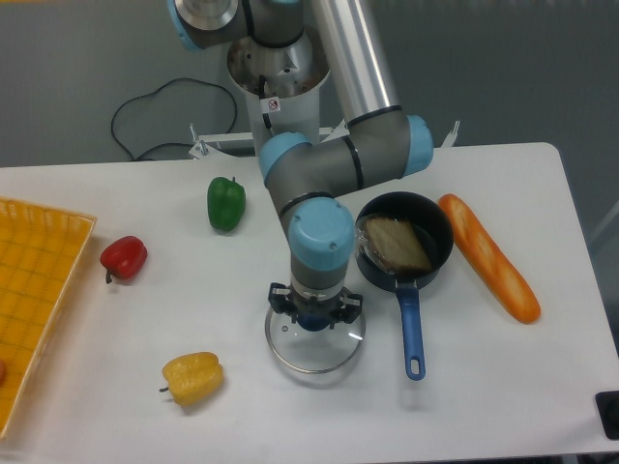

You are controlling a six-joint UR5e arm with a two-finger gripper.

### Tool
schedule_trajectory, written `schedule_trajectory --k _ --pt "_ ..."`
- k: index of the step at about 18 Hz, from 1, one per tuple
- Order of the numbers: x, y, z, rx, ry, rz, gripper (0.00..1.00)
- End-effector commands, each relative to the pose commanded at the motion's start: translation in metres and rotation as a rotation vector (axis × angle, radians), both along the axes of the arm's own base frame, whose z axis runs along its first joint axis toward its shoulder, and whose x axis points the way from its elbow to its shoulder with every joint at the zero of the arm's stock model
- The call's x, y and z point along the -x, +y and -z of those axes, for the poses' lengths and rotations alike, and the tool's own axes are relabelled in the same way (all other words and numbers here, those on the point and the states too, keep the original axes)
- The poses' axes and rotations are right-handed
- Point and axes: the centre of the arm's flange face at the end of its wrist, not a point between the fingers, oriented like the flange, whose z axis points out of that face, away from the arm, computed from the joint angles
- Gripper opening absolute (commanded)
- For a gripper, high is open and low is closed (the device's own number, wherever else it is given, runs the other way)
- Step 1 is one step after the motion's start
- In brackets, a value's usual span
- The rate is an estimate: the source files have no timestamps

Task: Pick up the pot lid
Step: 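Lift the glass lid by its knob and carry it toward the yellow pepper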

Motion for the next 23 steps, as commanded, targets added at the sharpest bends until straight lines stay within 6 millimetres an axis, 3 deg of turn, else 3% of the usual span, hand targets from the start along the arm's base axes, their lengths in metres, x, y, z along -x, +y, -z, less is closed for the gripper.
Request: schedule_trajectory --k 8,13,18,23 --pt "-0.038 0.019 -0.037 -0.042 0.047 0.135 0.41" --pt "-0.064 0.035 -0.044 -0.038 0.077 0.268 0.41" --pt "-0.075 0.029 -0.054 0.006 0.071 0.479 0.41" --pt "-0.078 0.023 -0.072 0.008 0.077 0.557 0.41"
